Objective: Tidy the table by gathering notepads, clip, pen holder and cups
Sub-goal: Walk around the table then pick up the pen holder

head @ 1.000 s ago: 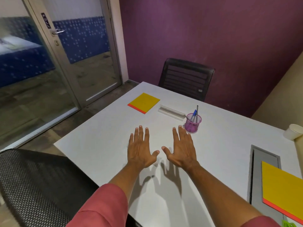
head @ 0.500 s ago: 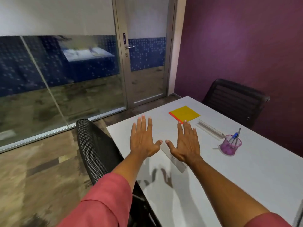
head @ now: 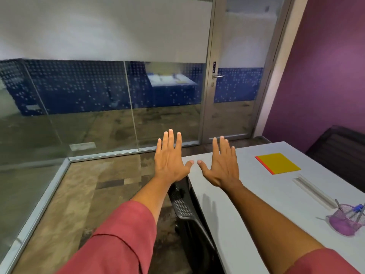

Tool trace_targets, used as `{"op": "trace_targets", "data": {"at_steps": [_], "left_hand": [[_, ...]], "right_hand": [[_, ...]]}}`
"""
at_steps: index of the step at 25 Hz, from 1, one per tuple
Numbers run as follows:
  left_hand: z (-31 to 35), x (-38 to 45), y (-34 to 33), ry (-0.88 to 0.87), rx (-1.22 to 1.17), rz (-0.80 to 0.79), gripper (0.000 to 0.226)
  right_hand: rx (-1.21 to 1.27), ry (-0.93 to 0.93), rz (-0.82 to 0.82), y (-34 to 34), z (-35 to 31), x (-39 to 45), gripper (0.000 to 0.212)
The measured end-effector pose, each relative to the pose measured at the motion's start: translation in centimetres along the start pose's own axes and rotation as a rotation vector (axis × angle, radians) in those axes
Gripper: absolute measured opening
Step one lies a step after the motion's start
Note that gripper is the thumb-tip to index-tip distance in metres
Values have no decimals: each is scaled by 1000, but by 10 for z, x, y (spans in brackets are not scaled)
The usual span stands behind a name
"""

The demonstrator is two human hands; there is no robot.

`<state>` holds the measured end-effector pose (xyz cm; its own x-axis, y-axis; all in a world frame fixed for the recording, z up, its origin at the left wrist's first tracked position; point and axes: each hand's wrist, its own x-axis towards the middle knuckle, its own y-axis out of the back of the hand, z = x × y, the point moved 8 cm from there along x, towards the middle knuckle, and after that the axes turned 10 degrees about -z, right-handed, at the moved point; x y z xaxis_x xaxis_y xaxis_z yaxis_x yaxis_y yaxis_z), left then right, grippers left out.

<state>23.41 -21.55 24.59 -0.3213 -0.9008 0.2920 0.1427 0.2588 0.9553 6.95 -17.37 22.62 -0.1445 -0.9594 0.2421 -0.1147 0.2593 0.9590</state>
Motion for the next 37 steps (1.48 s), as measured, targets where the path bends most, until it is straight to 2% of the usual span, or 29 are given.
{"op": "trace_targets", "data": {"at_steps": [8, 13, 18, 26, 37], "left_hand": [[-166, 7, 17, 113, 20, 50, 105], [-271, 37, 21, 136, 52, 69, 106], [-338, 73, 12, 132, 69, 67, 106], [-402, 171, -39, 109, 83, 28, 103], [-430, 415, -109, 33, 46, 15, 102]], "right_hand": [[22, 155, 51, -10, -159, 60, 95], [-4, 150, 77, -28, -252, 111, 97], [-35, 138, 77, -44, -305, 161, 97], [-53, 126, 52, -101, -334, 270, 97], [-76, 40, 33, -165, -301, 503, 98]]}}
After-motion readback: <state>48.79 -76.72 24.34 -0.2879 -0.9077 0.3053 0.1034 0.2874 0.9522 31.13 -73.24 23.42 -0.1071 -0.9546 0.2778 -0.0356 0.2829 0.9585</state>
